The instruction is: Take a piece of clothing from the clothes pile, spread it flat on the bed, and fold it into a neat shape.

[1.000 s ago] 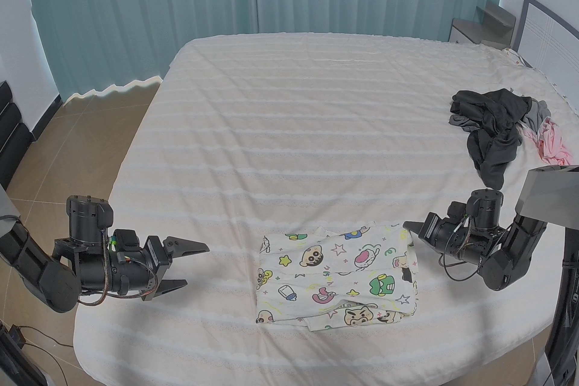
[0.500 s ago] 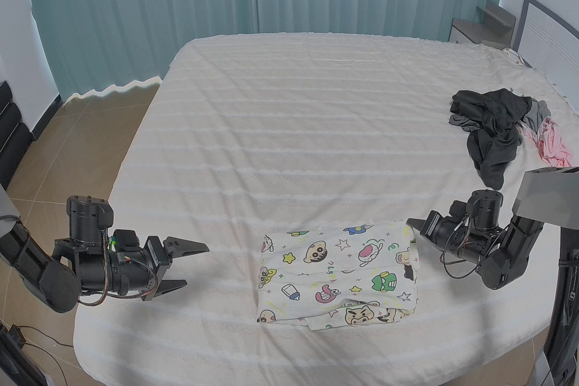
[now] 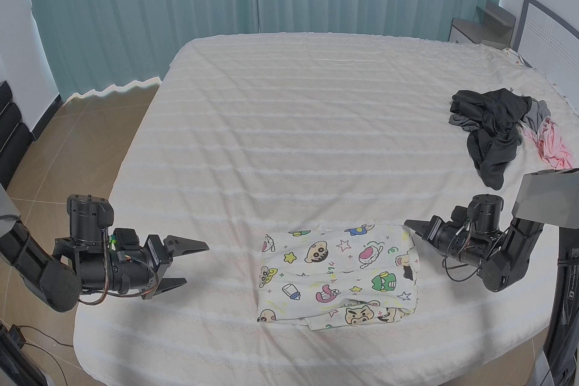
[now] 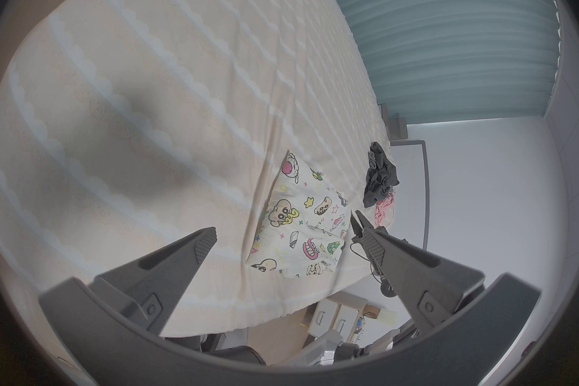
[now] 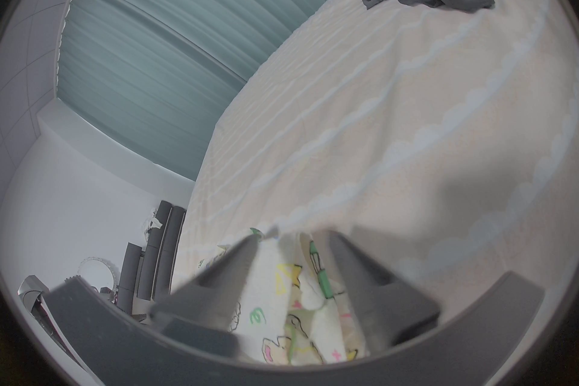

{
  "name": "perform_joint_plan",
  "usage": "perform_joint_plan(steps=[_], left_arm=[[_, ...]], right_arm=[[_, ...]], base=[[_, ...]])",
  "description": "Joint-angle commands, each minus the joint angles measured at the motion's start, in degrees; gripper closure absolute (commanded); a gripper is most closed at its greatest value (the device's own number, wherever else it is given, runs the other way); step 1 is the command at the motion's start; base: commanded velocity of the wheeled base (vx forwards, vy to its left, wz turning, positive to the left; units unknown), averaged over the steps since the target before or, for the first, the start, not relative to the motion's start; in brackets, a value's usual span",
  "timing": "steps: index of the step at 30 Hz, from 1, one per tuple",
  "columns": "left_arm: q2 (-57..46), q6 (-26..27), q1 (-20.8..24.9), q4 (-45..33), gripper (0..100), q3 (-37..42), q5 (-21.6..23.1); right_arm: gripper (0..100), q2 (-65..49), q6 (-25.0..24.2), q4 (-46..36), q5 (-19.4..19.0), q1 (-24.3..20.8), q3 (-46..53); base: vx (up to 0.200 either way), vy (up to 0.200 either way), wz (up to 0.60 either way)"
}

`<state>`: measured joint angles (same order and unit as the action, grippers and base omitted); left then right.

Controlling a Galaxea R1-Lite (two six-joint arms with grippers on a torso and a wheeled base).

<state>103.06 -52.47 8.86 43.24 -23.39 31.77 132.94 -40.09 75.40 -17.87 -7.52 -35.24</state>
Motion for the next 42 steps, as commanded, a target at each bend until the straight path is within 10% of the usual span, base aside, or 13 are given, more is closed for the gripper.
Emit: perform_joint_plan(steps=[1, 18, 42], left_arm=[[0.04, 1.84, 2.65, 0.0, 0, -2.18, -3.29], [20.43, 19.86, 12.49, -12.92, 0, -24.07, -7.95], [26.76, 19.77, 17.68, -12.04, 0, -28.73, -10.24]], right_arm=[[0, -4.18, 0.28, 0.01, -1.2, 1.19, 5.27], [0, -4.88, 9.16, -0.43, -9.37, -4.17, 14.68], [0, -2.86, 12.23, -0.52, -10.43, -1.18, 15.12]], base=[[0.0, 0.0, 0.0], [0.0, 0.0, 0.0], [0.0, 0.0, 0.0]])
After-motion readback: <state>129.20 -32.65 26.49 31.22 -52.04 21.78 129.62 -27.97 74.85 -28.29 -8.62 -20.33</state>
